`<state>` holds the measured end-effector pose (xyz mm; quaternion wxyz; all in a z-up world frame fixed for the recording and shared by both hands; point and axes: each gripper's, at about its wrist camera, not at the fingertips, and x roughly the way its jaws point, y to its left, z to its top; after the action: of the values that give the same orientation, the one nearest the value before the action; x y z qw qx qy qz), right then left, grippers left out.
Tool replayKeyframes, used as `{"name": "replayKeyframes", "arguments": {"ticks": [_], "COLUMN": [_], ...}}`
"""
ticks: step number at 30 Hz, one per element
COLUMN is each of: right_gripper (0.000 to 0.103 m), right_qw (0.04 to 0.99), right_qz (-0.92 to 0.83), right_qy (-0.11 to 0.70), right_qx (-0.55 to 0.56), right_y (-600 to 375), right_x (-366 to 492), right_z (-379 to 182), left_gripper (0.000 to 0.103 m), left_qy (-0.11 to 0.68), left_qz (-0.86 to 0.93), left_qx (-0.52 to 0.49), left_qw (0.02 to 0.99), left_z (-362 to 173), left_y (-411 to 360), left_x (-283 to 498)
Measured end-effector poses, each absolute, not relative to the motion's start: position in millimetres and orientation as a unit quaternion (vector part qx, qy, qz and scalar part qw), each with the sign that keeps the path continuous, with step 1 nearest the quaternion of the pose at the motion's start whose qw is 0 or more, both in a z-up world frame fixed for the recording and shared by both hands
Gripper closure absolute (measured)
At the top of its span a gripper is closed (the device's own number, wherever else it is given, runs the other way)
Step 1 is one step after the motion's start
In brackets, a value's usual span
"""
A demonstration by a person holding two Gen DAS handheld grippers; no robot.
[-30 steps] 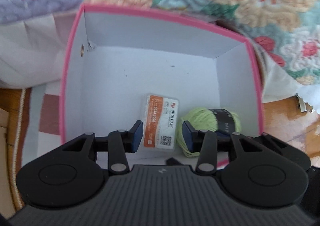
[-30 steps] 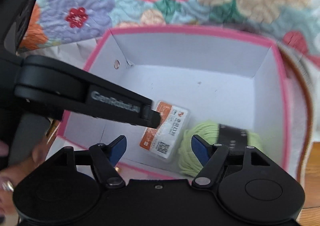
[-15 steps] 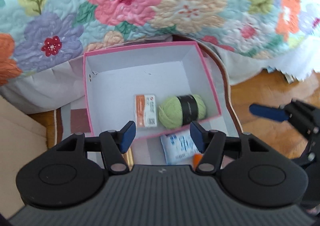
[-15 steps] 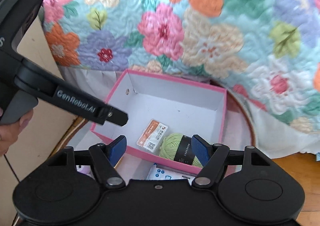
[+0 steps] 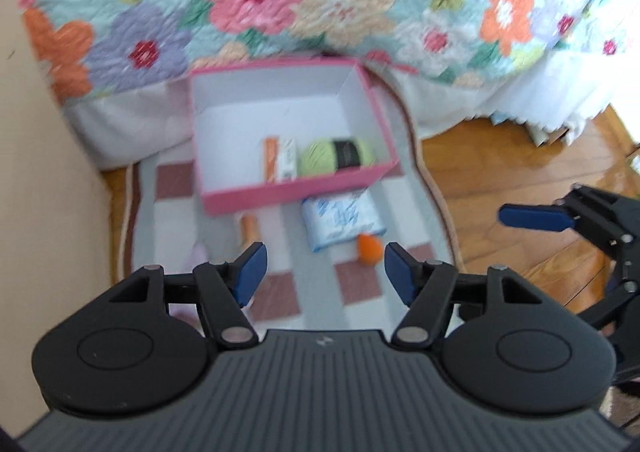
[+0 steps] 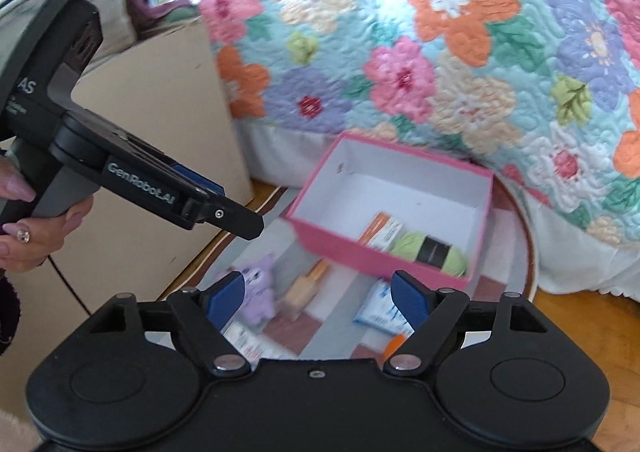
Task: Organize objects
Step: 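Open both grippers and withdraw from the pink box, then close both grippers on the white wet-wipes pack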
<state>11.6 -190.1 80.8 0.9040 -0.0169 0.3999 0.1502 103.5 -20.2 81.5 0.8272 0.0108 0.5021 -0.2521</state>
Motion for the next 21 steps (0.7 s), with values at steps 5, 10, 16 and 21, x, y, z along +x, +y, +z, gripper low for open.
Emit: {"name": "replayKeyframes", "arguments": {"ticks": [5, 10, 16, 21], "right_gripper": [0.014, 0.014, 0.014, 0.014], "right_qw": [0.897, 0.883, 0.886, 0.881], "right_qz": [0.168, 0.189, 0.213, 0.212], "right_qy": [0.41, 0.428, 0.41, 0.421], "right_qx": [0.0, 0.021, 0.035, 0.047], "right_y": [-168.4, -152.4, -142.3, -134.1], "right_x": [-9.3, -16.0, -18.9, -8.2], "right_z": [56.7, 12.2, -45.2, -84.3], "left_gripper": [0.039, 0.039, 0.039, 0.041], "left_qy": [0.53, 0.55, 0.562, 0.561], "left_qz": [-0.243, -0.223, -0.212, -0.187], "left_qx": [0.029, 0.04, 0.03, -0.015], "left_qw": [0.812, 0.804, 0.799, 0.806], "left_z": [52.0, 13.4, -33.9, -66.1], "left_y": [-11.7, -1.4, 15.9, 29.3], "left_x": [78.4, 68.5, 71.4, 72.7]}}
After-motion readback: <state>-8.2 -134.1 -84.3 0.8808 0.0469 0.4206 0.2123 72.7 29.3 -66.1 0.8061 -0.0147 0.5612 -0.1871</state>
